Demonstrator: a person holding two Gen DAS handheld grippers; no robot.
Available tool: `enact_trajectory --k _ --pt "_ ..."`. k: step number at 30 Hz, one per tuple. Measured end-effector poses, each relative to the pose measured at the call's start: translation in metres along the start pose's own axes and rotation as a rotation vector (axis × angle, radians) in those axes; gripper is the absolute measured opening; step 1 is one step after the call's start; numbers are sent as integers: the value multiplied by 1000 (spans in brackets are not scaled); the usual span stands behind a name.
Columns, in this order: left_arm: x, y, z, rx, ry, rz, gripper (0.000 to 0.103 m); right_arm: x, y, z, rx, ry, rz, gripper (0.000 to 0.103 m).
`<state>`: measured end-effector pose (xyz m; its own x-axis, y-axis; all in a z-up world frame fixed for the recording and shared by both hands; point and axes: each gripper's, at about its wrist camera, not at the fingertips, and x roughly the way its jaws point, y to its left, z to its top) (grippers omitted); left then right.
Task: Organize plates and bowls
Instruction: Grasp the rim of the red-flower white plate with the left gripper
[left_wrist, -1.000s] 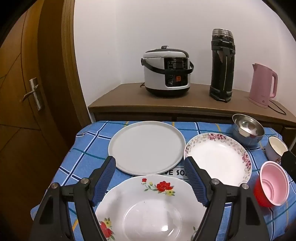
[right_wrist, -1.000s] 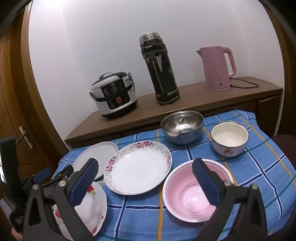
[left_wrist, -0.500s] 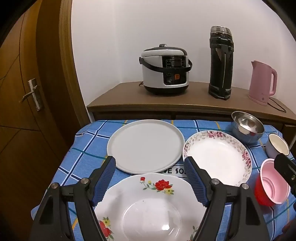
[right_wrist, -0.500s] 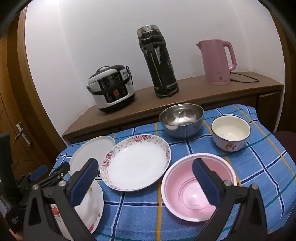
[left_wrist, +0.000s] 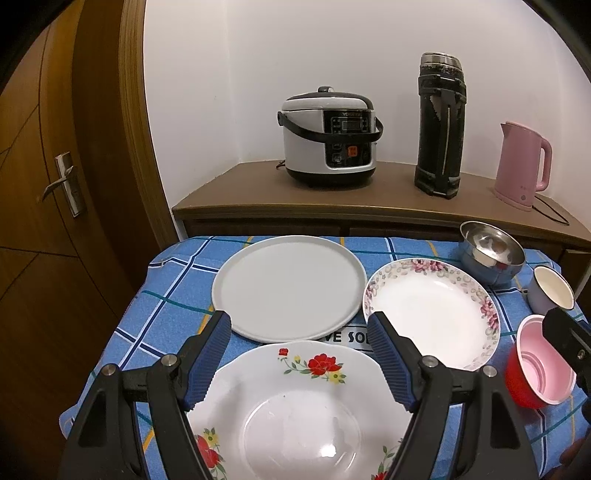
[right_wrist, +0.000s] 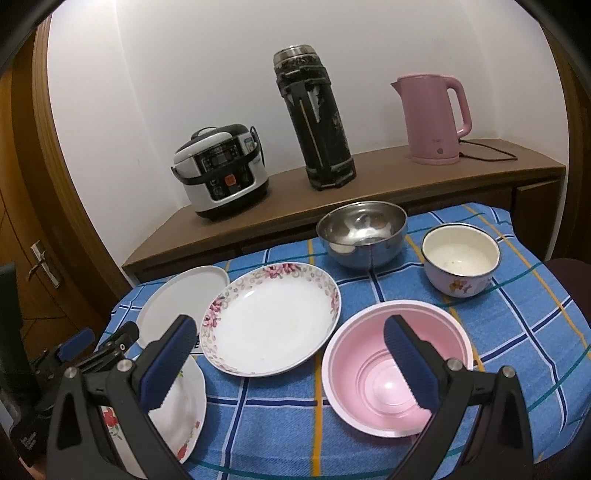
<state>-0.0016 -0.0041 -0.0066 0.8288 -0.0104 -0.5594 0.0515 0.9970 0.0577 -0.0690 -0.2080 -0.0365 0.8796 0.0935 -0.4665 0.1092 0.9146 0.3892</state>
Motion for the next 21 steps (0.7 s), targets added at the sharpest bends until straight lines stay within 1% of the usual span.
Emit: enact_trajectory --k 21 --pt "2 1 -1 0 15 -11 78 0 1 0 -3 5 -8 103"
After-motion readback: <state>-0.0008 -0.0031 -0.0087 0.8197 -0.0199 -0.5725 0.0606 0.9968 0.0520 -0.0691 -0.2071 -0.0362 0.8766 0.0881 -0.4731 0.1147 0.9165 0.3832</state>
